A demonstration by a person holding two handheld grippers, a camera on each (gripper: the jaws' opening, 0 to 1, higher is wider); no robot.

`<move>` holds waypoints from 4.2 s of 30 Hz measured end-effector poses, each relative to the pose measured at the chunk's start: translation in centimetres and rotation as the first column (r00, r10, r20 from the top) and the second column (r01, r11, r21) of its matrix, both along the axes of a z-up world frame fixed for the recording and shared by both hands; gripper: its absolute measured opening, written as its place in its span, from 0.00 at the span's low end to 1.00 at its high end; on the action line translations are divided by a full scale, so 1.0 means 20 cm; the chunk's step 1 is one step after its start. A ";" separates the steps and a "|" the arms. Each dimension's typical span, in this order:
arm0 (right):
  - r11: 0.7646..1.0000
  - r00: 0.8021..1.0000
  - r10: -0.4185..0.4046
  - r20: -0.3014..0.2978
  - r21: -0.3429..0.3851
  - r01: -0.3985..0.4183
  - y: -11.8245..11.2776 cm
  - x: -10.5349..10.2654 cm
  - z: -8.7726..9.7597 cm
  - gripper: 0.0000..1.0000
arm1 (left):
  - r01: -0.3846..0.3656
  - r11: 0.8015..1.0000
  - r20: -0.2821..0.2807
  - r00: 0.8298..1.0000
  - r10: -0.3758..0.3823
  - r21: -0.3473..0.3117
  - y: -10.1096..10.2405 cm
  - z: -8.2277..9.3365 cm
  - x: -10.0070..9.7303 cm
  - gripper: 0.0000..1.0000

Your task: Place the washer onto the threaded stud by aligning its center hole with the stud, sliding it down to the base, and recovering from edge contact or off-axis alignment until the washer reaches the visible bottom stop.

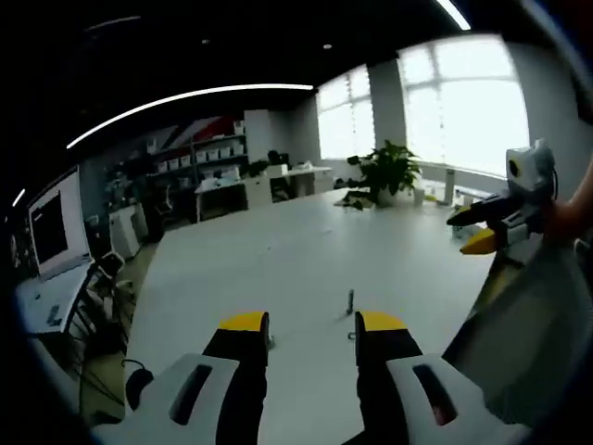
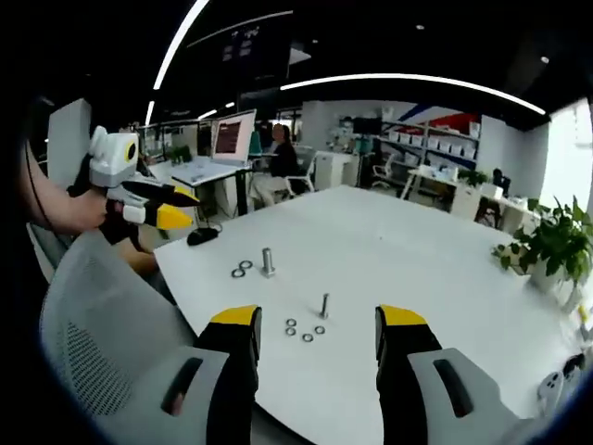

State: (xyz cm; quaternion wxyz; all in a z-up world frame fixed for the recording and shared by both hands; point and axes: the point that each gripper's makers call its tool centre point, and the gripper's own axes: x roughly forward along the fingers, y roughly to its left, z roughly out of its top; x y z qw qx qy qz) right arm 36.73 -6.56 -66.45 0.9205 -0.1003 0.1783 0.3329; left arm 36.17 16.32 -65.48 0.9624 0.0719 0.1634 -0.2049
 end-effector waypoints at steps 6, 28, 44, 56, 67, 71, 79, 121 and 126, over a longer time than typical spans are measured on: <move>0.999 0.999 0.036 -0.026 0.014 -0.035 0.04 -0.01 -0.02 0.52 | -0.020 0.999 -0.037 0.999 0.021 0.028 0.02 -0.04 0.02 0.35; 1.000 0.999 -0.004 -0.051 -0.031 0.003 -0.01 0.01 -0.06 0.52 | -0.057 0.998 0.002 0.998 0.056 0.031 0.06 0.00 0.02 0.34; 1.000 1.000 0.006 -0.024 -0.014 -0.007 0.00 -0.01 -0.03 0.52 | -0.090 0.994 -0.051 0.994 0.093 0.055 0.10 -0.06 0.01 0.34; 1.000 1.000 -0.006 -0.029 -0.002 0.006 -0.01 0.00 -0.03 0.52 | -0.128 0.989 -0.077 0.988 0.133 0.071 0.14 -0.09 0.02 0.33; 1.000 1.000 0.000 -0.025 0.009 0.001 0.00 0.00 -0.02 0.51 | -0.153 0.983 -0.121 0.979 0.165 0.103 0.18 -0.14 0.01 0.33; 1.000 0.999 -0.001 -0.032 0.018 0.001 0.00 0.00 -0.02 0.51 | -0.152 0.982 -0.121 0.979 0.165 0.108 0.18 -0.14 0.01 0.33; 1.000 0.999 0.000 -0.032 0.023 0.001 0.00 0.00 -0.01 0.51 | -0.153 0.980 -0.145 0.974 0.172 0.128 0.19 -0.18 0.01 0.32; 0.993 0.995 -0.100 -0.009 0.064 0.101 -0.11 0.05 0.03 0.49 | -0.116 0.988 -0.418 0.896 0.150 0.104 0.20 -0.42 0.16 0.43; 0.993 0.995 -0.102 -0.016 0.059 0.103 -0.12 0.05 0.03 0.49 | -0.114 0.988 -0.490 0.859 0.150 0.102 0.23 -0.50 0.23 0.39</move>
